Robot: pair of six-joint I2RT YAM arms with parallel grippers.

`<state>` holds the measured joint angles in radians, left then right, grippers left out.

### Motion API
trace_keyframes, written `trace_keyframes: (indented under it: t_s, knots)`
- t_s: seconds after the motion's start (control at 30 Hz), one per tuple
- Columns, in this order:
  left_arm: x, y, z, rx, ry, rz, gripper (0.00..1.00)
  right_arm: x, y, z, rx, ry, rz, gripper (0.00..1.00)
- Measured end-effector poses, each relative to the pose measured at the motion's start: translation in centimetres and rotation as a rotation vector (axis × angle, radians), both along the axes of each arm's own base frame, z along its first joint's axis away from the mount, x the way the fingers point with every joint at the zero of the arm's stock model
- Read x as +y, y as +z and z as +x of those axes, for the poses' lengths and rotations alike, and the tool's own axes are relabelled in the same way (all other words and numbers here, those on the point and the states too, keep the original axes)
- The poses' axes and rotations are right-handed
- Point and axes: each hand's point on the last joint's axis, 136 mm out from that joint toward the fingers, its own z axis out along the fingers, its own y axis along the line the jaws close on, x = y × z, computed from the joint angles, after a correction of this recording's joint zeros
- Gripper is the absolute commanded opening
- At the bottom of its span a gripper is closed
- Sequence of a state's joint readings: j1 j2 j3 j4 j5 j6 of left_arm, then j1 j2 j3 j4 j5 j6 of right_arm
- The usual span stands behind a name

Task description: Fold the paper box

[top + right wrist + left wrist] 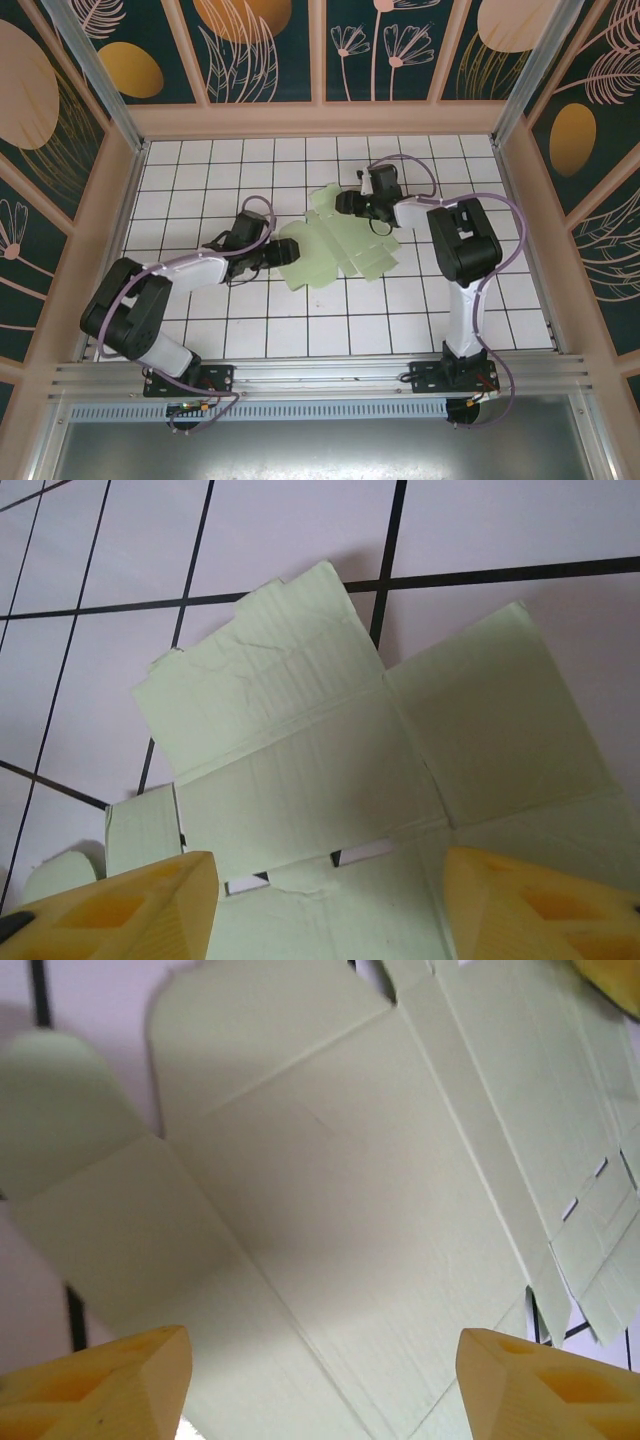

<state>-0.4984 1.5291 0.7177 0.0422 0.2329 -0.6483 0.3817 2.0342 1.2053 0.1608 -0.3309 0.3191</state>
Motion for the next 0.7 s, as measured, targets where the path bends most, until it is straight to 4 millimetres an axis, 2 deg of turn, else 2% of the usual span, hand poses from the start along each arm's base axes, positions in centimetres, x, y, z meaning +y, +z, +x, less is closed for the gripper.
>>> trace_keyframes:
  t_s: [0.07, 0.17, 0.23, 0.33, 0.4, 0.53, 0.63, 0.7]
  knots:
    - [-0.1, 1.4, 1.3, -0.036, 0.004, 0.024, 0.74, -0.8, 0.7, -1.2, -0.011, -0.014, -0.009, 0.66]
    - [-1.4, 4.1, 4.5, -0.109, -0.008, 0.027, 0.74, -2.3, 2.7, -4.2, -0.046, -0.034, -0.01, 0.66]
    - [-3.1, 6.0, 7.4, -0.156, -0.027, 0.011, 0.72, -3.0, 4.5, -6.5, -0.077, -0.047, 0.006, 0.65]
    - [-6.2, 7.4, 11.5, -0.201, -0.071, -0.027, 0.66, -2.9, 5.9, -9.8, -0.107, -0.041, 0.036, 0.65]
    - [-8.1, 7.2, 13.8, -0.204, -0.103, -0.054, 0.62, -2.2, 5.4, -12.2, -0.09, -0.02, 0.044, 0.65]
    - [-11.4, 4.8, 16.5, -0.16, -0.168, -0.093, 0.6, -1.6, 2.4, -16.3, 0.003, 0.008, 0.036, 0.64]
    - [-13.0, 2.7, 17.3, -0.117, -0.2, -0.103, 0.6, -2.3, 0.3, -18.0, 0.071, -0.006, 0.023, 0.64]
    - [-13.3, 1.2, 17.5, -0.091, -0.204, -0.093, 0.61, -2.6, -0.4, -18.3, 0.094, -0.02, 0.02, 0.63]
